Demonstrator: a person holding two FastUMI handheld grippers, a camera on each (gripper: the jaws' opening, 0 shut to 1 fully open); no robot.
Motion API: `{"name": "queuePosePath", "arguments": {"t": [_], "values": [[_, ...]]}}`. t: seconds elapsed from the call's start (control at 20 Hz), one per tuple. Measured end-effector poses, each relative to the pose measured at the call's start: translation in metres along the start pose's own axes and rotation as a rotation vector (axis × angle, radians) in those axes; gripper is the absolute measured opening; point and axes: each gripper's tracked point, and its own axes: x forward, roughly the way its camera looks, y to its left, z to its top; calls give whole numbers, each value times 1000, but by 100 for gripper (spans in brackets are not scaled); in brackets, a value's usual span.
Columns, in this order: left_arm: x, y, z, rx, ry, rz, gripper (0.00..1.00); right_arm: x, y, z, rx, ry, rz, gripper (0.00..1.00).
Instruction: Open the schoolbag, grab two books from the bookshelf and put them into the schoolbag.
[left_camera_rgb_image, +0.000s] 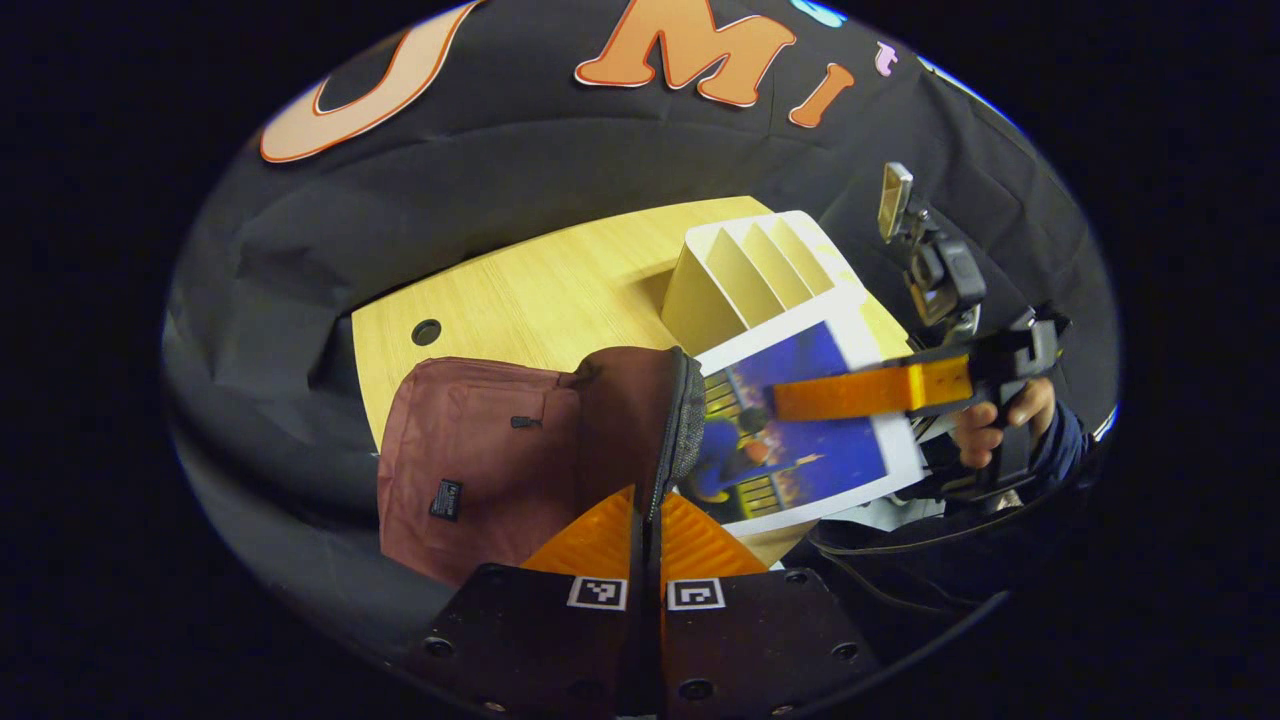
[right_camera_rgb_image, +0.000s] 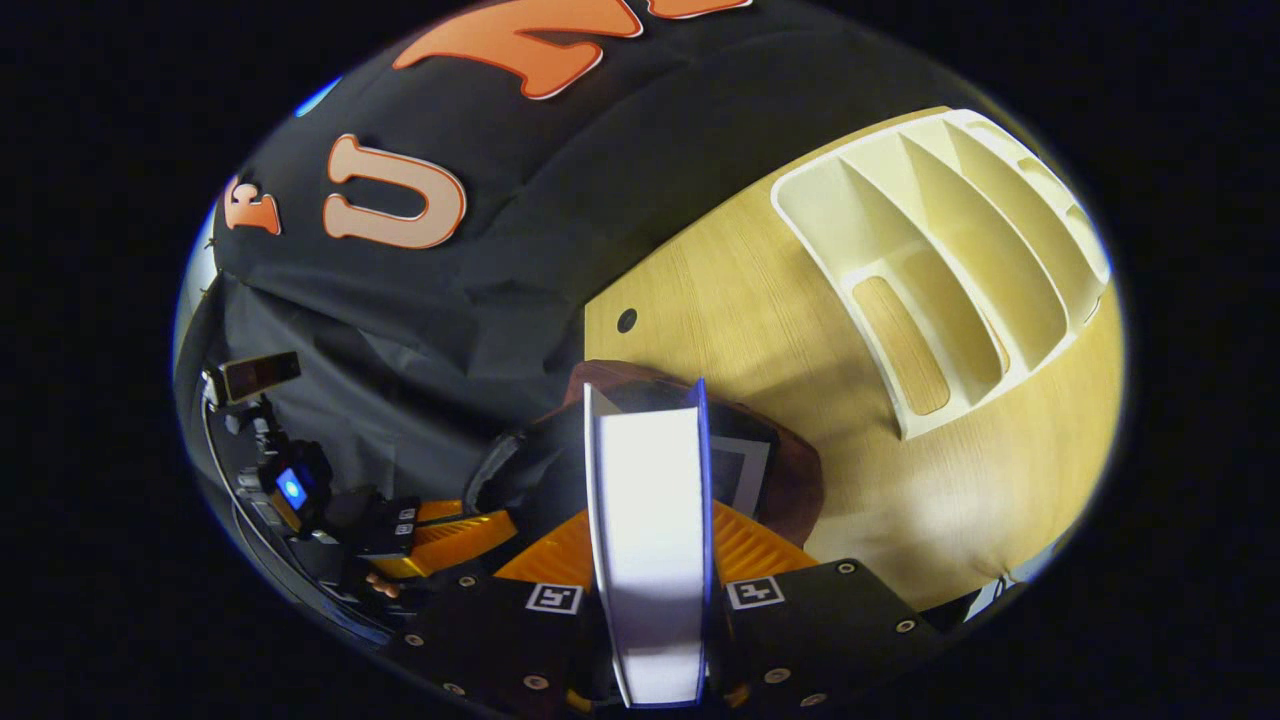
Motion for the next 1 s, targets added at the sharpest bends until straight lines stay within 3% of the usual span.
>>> {"name": "queuePosePath", "arguments": {"t": [0.5,1.0], "values": [[3,-22,-3,-13,-54,2,1,82,9,-32,181,-9,118,38],[-7,-30,-2,-40,-69,5,1,131,20,-42,251,-67,166,38]]}}
